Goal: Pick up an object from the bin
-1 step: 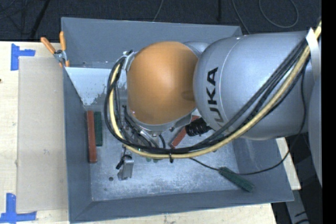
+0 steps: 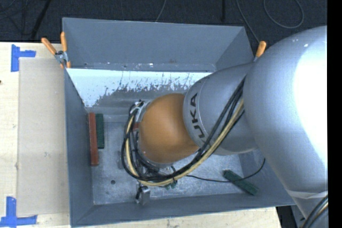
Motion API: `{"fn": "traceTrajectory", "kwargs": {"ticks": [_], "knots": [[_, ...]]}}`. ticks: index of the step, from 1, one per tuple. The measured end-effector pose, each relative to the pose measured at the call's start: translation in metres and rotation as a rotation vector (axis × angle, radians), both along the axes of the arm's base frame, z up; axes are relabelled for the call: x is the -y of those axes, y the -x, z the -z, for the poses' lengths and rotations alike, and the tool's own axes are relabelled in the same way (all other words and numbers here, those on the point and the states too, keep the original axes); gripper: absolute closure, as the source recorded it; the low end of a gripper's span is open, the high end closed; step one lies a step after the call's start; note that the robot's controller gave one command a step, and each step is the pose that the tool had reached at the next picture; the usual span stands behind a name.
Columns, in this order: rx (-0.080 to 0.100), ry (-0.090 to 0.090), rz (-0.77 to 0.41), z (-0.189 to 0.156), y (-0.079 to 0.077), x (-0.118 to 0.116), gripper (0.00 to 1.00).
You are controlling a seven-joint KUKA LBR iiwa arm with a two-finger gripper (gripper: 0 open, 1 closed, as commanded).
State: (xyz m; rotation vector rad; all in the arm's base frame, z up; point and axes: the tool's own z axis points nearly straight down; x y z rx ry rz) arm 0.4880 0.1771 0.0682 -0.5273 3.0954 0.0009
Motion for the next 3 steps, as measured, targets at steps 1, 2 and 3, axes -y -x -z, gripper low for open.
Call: {"fn": "traceTrajectory", "kwargs": {"ticks": [1, 2, 3], "knots": [[0.009, 0.002, -0.037, -0.062, -0.061, 0.076, 0.00], [0.000, 0.003, 0.180, -0.010, -0.123, 0.186, 0.00], [-0.001, 0.000, 0.178, -0.011, -0.122, 0.183, 1.00]]}}
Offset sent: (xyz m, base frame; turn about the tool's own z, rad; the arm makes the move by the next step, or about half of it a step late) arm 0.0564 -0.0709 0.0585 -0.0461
